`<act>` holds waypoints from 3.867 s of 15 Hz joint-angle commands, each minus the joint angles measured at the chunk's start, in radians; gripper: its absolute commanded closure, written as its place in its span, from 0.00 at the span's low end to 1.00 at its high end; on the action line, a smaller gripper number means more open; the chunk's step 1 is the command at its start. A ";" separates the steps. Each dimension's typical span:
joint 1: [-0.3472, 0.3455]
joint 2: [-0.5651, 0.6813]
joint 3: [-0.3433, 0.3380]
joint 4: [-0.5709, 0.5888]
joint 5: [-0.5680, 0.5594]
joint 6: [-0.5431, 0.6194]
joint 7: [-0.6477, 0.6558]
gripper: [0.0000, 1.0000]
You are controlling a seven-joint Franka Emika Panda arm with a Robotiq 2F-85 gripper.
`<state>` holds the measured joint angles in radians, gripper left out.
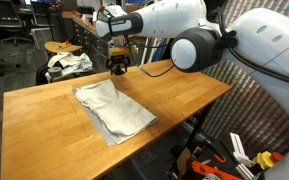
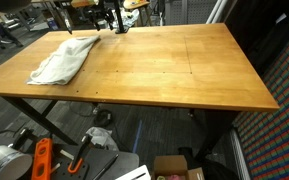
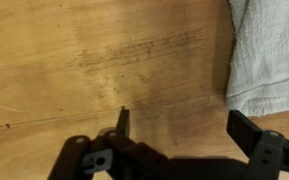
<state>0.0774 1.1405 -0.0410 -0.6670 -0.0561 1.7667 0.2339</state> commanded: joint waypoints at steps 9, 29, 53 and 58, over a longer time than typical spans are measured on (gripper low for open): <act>-0.156 -0.311 0.078 -0.538 0.130 0.261 -0.183 0.00; 0.053 -1.000 0.183 -1.315 0.268 0.370 -0.005 0.00; 0.099 -0.613 0.125 -0.880 0.090 0.104 -0.047 0.00; 0.065 -0.537 0.123 -0.841 0.145 0.173 -0.069 0.00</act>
<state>0.1600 0.5546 0.0773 -1.5598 0.0584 1.9101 0.1884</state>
